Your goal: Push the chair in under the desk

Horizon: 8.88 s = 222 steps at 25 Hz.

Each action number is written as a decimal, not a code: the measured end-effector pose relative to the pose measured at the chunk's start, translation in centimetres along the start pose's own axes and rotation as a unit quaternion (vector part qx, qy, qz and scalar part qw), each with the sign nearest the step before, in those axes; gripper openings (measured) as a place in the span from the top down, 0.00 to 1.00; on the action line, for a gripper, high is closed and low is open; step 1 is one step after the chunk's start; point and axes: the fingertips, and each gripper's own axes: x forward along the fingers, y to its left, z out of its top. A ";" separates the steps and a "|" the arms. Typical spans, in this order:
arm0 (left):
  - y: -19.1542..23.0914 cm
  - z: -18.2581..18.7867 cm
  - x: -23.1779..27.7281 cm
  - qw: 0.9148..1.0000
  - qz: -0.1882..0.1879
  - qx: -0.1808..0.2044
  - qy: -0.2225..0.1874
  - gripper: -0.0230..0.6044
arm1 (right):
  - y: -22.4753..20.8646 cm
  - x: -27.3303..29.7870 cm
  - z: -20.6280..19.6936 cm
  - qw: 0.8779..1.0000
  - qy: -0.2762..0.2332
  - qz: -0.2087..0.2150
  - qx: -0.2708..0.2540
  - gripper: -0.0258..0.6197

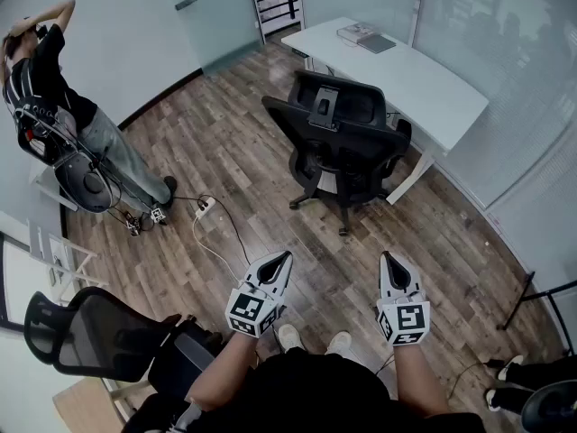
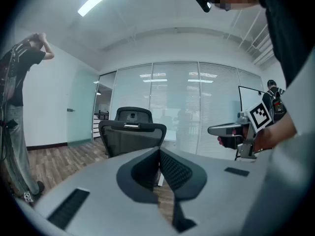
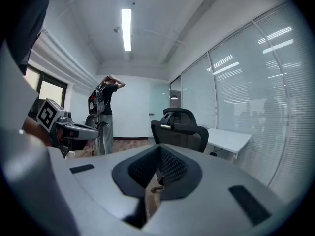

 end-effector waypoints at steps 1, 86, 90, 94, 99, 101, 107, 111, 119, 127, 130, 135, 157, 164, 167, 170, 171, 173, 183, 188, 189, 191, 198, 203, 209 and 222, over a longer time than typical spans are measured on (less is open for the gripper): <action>0.1 0.1 0.2 1.000 0.000 0.000 -0.002 0.95 | 0.0 0.2 0.1 1.000 0.000 -0.001 -0.002 0.95; 16.4 6.4 26.1 0.967 -0.060 0.237 0.077 0.92 | -8.2 26.2 2.8 0.994 0.028 -0.012 -0.109 0.83; 17.1 7.1 27.2 0.952 -0.072 0.289 0.075 0.62 | -7.7 27.3 3.1 0.988 0.048 0.011 -0.147 0.68; 18.2 7.0 28.3 0.923 -0.084 0.362 0.098 0.44 | -7.2 28.8 3.8 0.987 0.045 0.049 -0.144 0.49; 20.4 6.6 30.0 0.880 -0.102 0.446 0.133 0.36 | -7.4 30.6 4.0 0.976 0.073 0.043 -0.203 0.42; 21.2 6.7 30.8 0.864 -0.108 0.471 0.140 0.35 | -7.6 31.4 4.1 0.968 0.084 0.036 -0.233 0.40; 22.5 7.1 33.2 0.840 -0.132 0.506 0.143 0.35 | -7.4 33.6 3.3 0.942 0.125 0.036 -0.308 0.38; 22.7 6.7 34.3 0.825 -0.146 0.525 0.151 0.35 | -7.4 34.7 1.7 0.912 0.164 0.031 -0.375 0.37; 22.7 5.4 37.0 0.805 -0.145 0.550 0.169 0.33 | -9.2 36.7 1.0 0.897 0.198 0.009 -0.396 0.36; 23.0 5.4 38.0 0.805 -0.148 0.553 0.156 0.32 | -9.4 37.6 -0.6 0.889 0.214 0.010 -0.404 0.35; 23.2 5.2 38.2 0.800 -0.147 0.558 0.162 0.32 | -9.4 37.6 -0.8 0.886 0.215 0.006 -0.410 0.35; 23.7 5.3 38.8 0.790 -0.139 0.577 0.155 0.32 | -9.2 37.8 -0.8 0.881 0.213 -0.008 -0.422 0.35; 27.8 5.9 43.0 0.779 -0.160 0.598 0.099 0.23 | -8.6 42.3 1.1 0.883 0.169 -0.116 -0.422 0.38; 28.6 6.3 45.3 0.765 -0.158 0.618 0.094 0.20 | -10.1 43.8 1.5 0.883 0.190 -0.136 -0.408 0.42; 28.9 6.3 45.9 0.761 -0.162 0.622 0.090 0.20 | -10.6 44.3 1.3 0.876 0.200 -0.142 -0.416 0.42; 29.4 6.8 47.3 0.755 -0.159 0.630 0.084 0.19 | -11.3 45.4 1.8 0.868 0.210 -0.147 -0.426 0.41; 29.6 7.0 47.8 0.756 -0.158 0.630 0.083 0.18 | -11.4 45.7 1.9 0.867 0.210 -0.146 -0.427 0.41; 30.0 7.3 48.6 0.760 -0.159 0.625 0.082 0.18 | -11.5 46.2 2.1 0.865 0.208 -0.147 -0.431 0.42; 31.0 8.0 53.1 0.748 -0.180 0.633 0.088 0.17 | -14.9 49.7 2.5 0.863 0.214 -0.181 -0.420 0.42; 31.4 8.2 55.2 0.749 -0.173 0.634 0.087 0.16 | -16.3 50.9 2.0 0.846 0.261 -0.180 -0.428 0.42; 31.6 8.3 55.7 0.749 -0.172 0.634 0.088 0.16 | -16.4 51.1 1.9 0.843 0.266 -0.179 -0.432 0.42; 32.2 8.4 56.6 0.746 -0.177 0.635 0.093 0.16 | -16.4 51.9 1.8 0.840 0.270 -0.182 -0.433 0.40; 33.2 9.1 60.3 0.745 -0.180 0.635 0.093 0.15 | -18.1 54.4 2.3 0.844 0.265 -0.203 -0.420 0.39; 33.3 9.2 62.1 0.724 -0.192 0.656 0.095 0.15 | -20.0 55.4 2.3 0.835 0.276 -0.211 -0.426 0.39; 32.6 9.8 63.9 0.724 -0.206 0.650 0.107 0.15 | -21.8 55.8 2.8 0.830 0.288 -0.210 -0.429 0.39; 32.6 10.7 68.5 0.737 -0.217 0.631 0.109 0.15 | -24.6 58.4 3.2 0.838 0.256 -0.251 -0.411 0.38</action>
